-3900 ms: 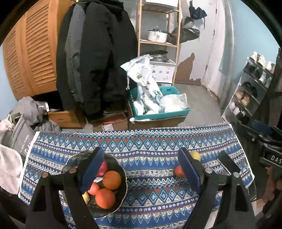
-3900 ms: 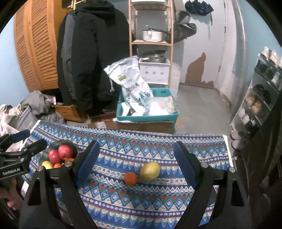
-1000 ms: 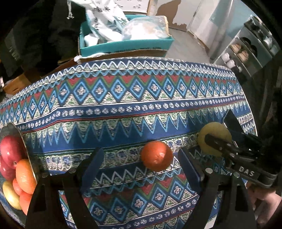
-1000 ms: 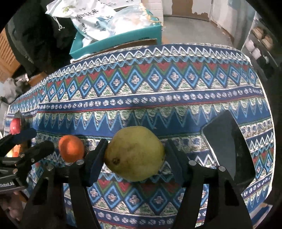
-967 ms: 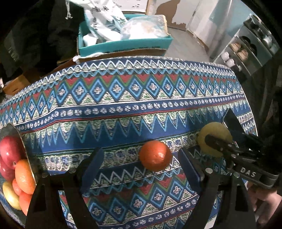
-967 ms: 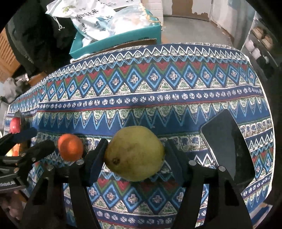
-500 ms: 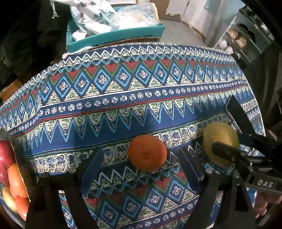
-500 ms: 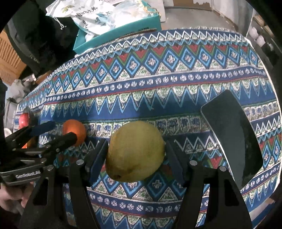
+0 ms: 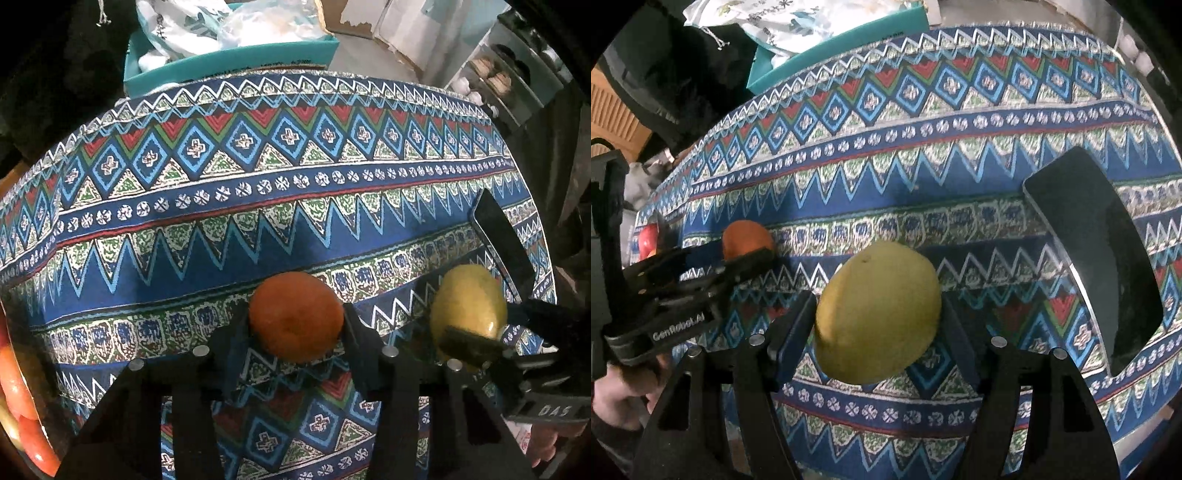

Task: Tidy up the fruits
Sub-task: 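Lift the mango with the right tool while the left tool lifts the small orange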

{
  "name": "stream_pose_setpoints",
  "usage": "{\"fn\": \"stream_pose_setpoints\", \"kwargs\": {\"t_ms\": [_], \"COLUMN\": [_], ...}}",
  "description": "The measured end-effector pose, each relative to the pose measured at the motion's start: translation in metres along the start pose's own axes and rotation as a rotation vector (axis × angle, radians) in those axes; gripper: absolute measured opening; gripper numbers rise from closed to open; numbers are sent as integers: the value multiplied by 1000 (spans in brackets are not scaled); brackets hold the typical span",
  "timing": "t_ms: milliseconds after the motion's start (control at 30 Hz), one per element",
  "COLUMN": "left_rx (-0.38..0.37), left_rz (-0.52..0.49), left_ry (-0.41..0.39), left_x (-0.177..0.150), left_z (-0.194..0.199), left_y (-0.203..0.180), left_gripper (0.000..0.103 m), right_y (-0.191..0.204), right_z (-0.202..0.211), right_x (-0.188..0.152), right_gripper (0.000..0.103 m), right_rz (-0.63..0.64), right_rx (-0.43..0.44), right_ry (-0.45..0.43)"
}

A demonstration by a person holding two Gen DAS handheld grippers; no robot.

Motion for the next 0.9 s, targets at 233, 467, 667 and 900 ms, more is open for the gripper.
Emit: {"fn": "stream_pose_setpoints", "kwargs": {"t_ms": [233,467,667,900], "left_rx": [11,17,21,27], "left_rz": [-21,-29,-34,-41], "left_ry": [-29,-64,-91,-130], "left_x": [-2,-3,-4,-7], "left_z": [10,26,39,62], "left_y": [2,4,3,3], "left_gripper": [48,48,48,47], "right_y": [1,9,8,12], "right_z": [-5,-6,2,28], "right_x": [-3,-4,-3,3], "right_gripper": [68,68,68,68], "right_rz": [14,90,99,111], "right_rx": [-40,-125,-159,-184], "right_ry": [-24,-75,-118,-188]}}
Point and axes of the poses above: each gripper's, at about its wrist camera, not at the fingertips, and z roughly against the way its jaws point, y to its left, x to its top, the point moved 4 cm from there along -z, roughly the way its jaws point, and after that the axes turned 2 degrees about -x, right-handed, at the moved point
